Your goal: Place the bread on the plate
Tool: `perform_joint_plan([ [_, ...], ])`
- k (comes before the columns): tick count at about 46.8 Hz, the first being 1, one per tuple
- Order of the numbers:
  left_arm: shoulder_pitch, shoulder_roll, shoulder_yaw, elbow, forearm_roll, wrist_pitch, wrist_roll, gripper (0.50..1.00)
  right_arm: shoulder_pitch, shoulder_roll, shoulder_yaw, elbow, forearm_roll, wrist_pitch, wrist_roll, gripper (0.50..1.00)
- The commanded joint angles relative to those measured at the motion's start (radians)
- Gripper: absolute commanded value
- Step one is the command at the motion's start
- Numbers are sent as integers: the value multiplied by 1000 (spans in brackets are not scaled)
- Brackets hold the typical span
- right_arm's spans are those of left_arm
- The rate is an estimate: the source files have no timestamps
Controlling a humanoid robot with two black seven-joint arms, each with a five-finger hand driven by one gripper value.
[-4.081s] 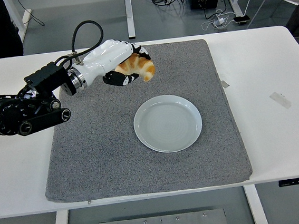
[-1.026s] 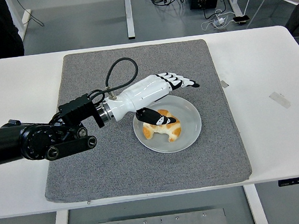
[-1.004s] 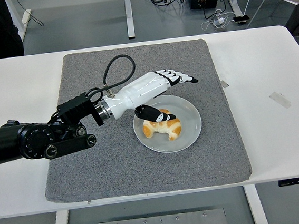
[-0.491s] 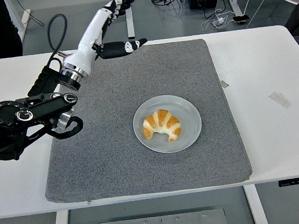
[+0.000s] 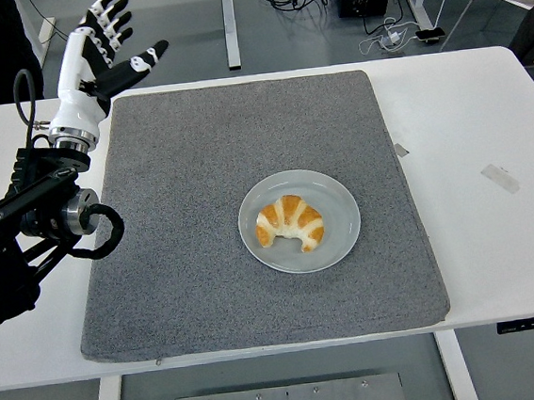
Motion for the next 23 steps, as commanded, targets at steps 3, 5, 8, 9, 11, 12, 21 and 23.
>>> perform_joint_plan([
  [3, 27, -38, -68, 102, -81, -82, 0, 893, 0, 0, 0, 1, 0, 0, 0, 1000],
  [5, 28, -50, -74, 145, -104, -103, 0, 893, 0, 0, 0, 1, 0, 0, 0, 1000],
  [8, 28, -73, -79, 211, -136, -126, 0, 893, 0, 0, 0, -1, 0, 0, 0, 1000],
  [9, 28, -84, -79, 234, -148, -134, 0, 893, 0, 0, 0, -1, 0, 0, 0, 1000],
  [11, 27, -107, -80, 276, -170, -154, 0, 893, 0, 0, 0, 1, 0, 0, 0, 1000],
  [12, 27, -119, -83, 294, -182, -168, 0, 893, 0, 0, 0, -1, 0, 0, 0, 1000],
  [21, 25, -181, -148, 429, -234, -281, 0, 893, 2, 0, 0, 2, 0, 2, 0, 1000],
  [23, 25, -188, -168, 449, -236, -301, 0, 893, 8, 0, 3, 14, 2, 2, 0, 1000],
])
